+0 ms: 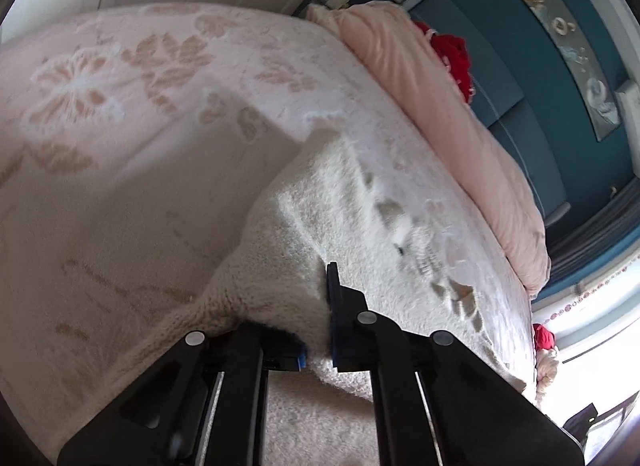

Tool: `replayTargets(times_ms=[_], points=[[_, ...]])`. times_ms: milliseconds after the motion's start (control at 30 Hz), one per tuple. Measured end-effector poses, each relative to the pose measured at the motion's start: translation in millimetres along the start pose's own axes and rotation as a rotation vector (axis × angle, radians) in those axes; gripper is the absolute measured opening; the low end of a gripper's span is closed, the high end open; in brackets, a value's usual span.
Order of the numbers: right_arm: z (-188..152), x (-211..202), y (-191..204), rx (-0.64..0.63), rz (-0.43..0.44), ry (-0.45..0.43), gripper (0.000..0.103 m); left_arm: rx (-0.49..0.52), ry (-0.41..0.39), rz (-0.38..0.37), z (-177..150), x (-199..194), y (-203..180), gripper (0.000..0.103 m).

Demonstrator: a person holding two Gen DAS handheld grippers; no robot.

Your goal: Fold small clothes

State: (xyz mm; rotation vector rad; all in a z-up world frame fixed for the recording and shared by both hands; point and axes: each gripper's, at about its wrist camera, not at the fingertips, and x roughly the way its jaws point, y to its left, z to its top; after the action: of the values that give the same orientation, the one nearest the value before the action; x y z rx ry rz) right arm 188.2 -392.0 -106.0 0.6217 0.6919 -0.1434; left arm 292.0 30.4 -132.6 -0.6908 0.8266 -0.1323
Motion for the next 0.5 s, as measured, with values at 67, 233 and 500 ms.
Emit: replayTargets(times_ms=[67, 233, 500], points=[[-0.2, -4.6, -2.7, -0.044, -0.037, -0.013, 0.003, 0.027, 0.017, 0.006, 0.7, 2.5, -1.4, 0.006], [-22.4, 23.4, -28.1, 0.001, -0.087, 0.123, 0.003, 0.036, 0.04, 0.075, -5.5, 10.7, 9.0, 0.006], [-27.3, 24.2, -31.4, -0.014, -0.12, 0.151, 0.004, 0.112, 0.102, 0.084, -6.4, 10.5, 10.4, 0.014]])
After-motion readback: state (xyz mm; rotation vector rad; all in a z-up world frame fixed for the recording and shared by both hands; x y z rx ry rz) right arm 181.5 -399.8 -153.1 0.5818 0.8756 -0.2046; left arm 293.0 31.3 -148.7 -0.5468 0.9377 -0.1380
